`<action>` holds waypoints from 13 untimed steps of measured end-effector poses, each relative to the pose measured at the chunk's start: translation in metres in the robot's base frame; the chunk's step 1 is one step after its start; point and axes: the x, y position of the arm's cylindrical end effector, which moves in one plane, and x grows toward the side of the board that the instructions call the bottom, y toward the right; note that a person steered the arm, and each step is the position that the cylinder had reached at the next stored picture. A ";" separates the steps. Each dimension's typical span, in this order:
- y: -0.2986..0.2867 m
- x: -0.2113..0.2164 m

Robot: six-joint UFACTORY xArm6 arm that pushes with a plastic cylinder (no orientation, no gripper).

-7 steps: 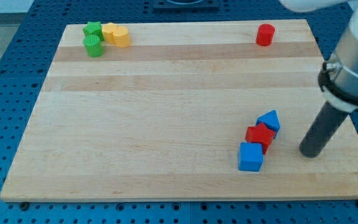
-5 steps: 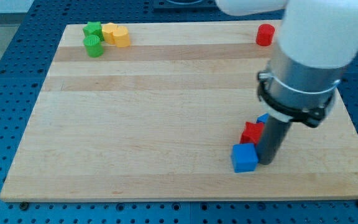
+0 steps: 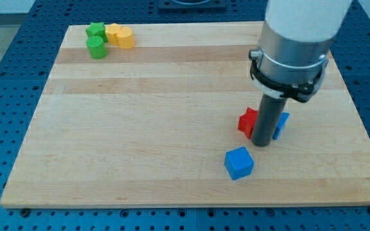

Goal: Move the red star right to the red circle

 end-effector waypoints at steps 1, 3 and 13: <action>-0.001 -0.026; -0.041 -0.040; 0.060 -0.116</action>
